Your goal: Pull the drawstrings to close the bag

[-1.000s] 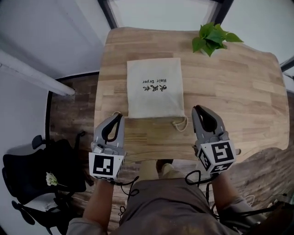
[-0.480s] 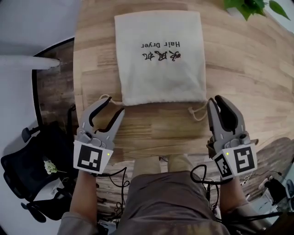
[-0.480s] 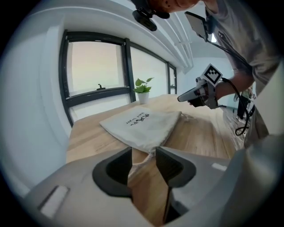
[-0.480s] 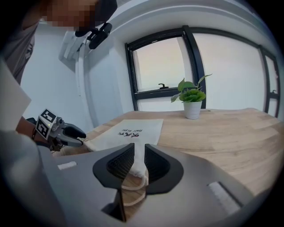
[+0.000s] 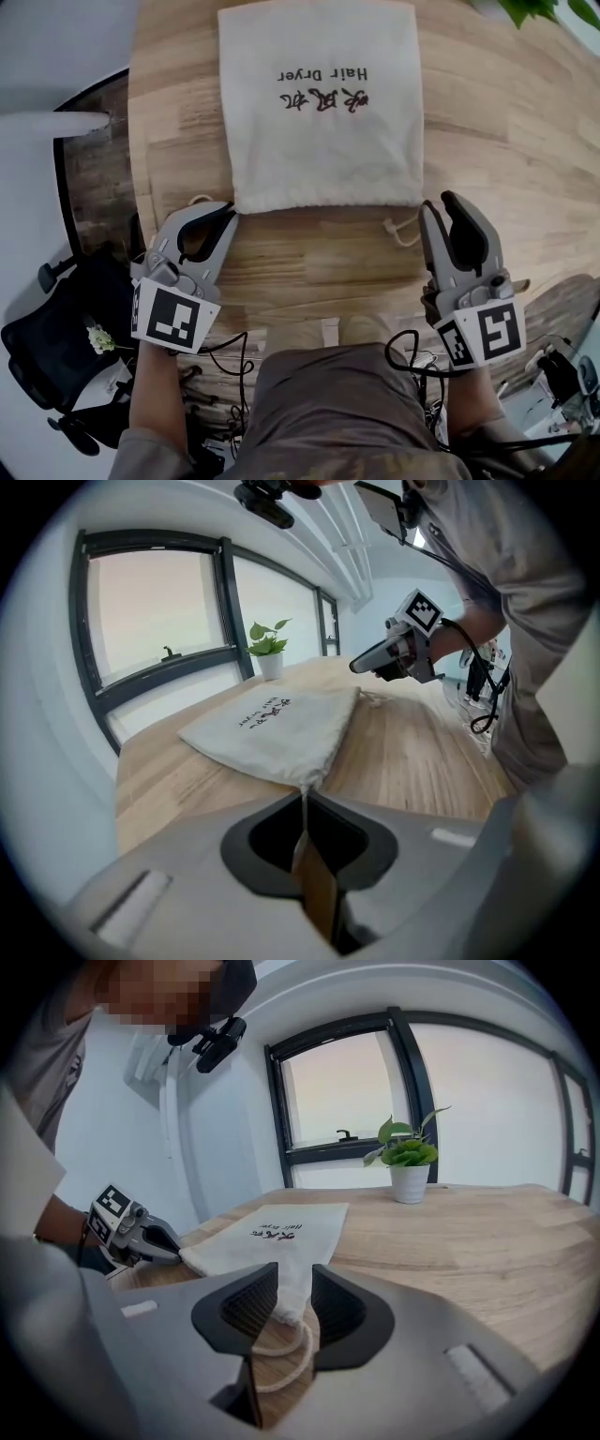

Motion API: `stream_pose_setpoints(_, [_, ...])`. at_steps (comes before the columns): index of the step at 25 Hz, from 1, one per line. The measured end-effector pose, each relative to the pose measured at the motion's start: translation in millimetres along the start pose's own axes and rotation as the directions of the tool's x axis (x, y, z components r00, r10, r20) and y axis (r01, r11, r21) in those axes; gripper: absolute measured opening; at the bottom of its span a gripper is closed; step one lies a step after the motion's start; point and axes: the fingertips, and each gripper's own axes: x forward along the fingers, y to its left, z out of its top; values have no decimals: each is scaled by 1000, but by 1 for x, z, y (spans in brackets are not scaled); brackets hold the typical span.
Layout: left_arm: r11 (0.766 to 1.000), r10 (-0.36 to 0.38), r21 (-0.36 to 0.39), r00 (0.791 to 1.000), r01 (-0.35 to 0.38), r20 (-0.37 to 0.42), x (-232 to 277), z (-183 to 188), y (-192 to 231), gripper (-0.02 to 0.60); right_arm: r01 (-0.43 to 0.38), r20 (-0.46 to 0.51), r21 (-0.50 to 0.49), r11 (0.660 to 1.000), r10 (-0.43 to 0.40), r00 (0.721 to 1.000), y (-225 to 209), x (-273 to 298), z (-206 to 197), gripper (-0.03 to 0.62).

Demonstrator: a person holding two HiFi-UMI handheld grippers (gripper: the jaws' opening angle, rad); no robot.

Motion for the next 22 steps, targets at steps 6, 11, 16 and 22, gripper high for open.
stream_pose_setpoints(6, [1000, -7, 17, 1000, 7, 23, -2, -2, 3, 15, 15, -32, -1, 1000, -16, 999, -1, -1, -12, 171])
stream_pose_setpoints(11, [1000, -3, -17, 1000, 3, 8, 1, 0, 4, 15, -4, -117, -37, 999, 0, 993, -4, 1, -29, 202])
stream_pose_setpoints(16, [1000, -10, -30, 1000, 10, 13, 1, 2, 3, 15, 31, -215, -75, 997, -46, 975, -10, 9, -49, 175])
stream_pose_setpoints(22, [999, -21, -32, 1000, 22, 7, 2, 0, 3, 15, -10, -288, -196, 981, -48, 956, -4, 17, -54, 138])
